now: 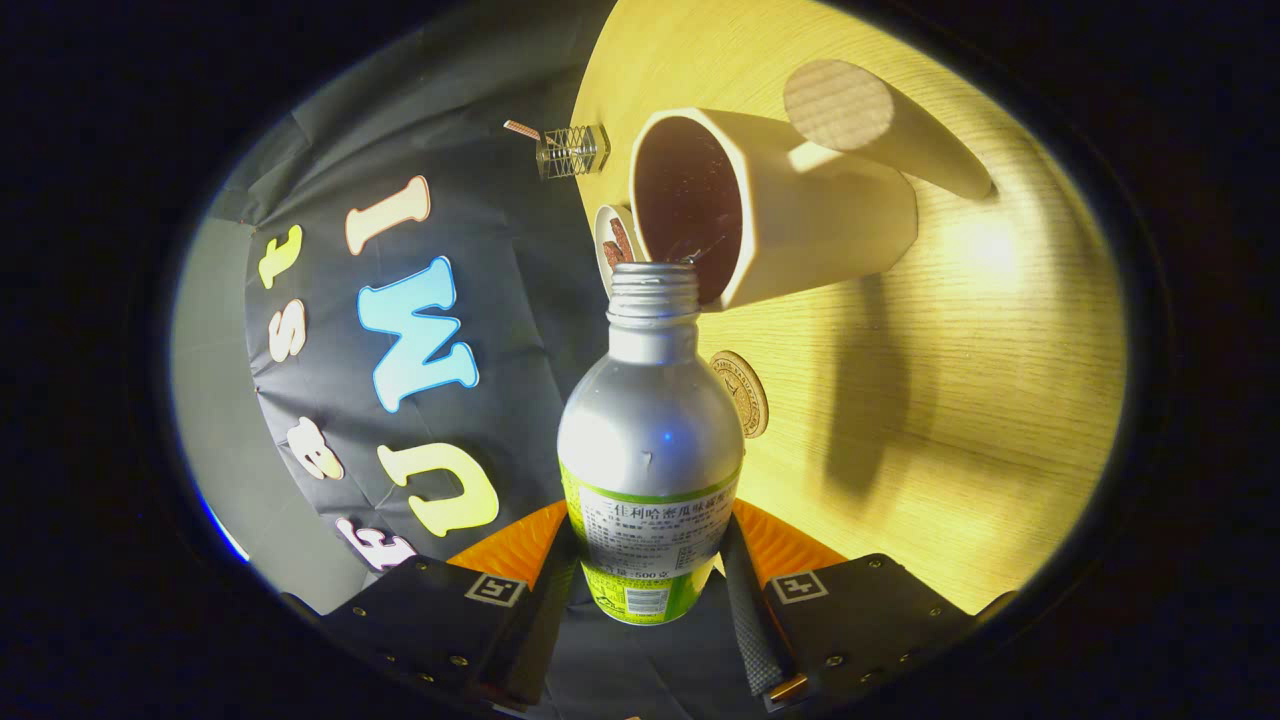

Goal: Take the bottle from table, then pour the juice into the cup, finally place the bottle on the coaster

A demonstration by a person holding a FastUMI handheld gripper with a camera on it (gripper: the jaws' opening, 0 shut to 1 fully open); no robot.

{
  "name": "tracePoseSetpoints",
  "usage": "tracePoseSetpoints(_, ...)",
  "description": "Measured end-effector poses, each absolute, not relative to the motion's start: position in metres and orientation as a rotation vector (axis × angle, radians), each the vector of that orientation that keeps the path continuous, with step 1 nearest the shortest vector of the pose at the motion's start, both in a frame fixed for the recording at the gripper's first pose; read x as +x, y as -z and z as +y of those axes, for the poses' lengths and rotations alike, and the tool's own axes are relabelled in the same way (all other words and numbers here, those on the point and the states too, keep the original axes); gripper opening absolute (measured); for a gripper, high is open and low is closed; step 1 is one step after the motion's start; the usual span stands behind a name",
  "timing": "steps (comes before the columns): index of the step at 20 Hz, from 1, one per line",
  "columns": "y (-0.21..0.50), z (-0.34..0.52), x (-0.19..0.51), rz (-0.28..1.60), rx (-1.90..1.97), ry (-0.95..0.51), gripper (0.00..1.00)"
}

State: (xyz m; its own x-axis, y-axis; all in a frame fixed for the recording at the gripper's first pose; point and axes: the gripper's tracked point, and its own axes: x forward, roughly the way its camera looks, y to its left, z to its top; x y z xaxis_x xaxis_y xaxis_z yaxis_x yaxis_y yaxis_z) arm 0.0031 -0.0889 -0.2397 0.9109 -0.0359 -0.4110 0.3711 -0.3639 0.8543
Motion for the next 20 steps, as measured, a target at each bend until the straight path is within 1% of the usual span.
tracePoseSetpoints(12,0.235,-0.085,0.011,0.267,1.987,0.416,0.74)
tracePoseSetpoints(20,0.229,-0.093,0.016,0.246,2.051,0.419,0.74)
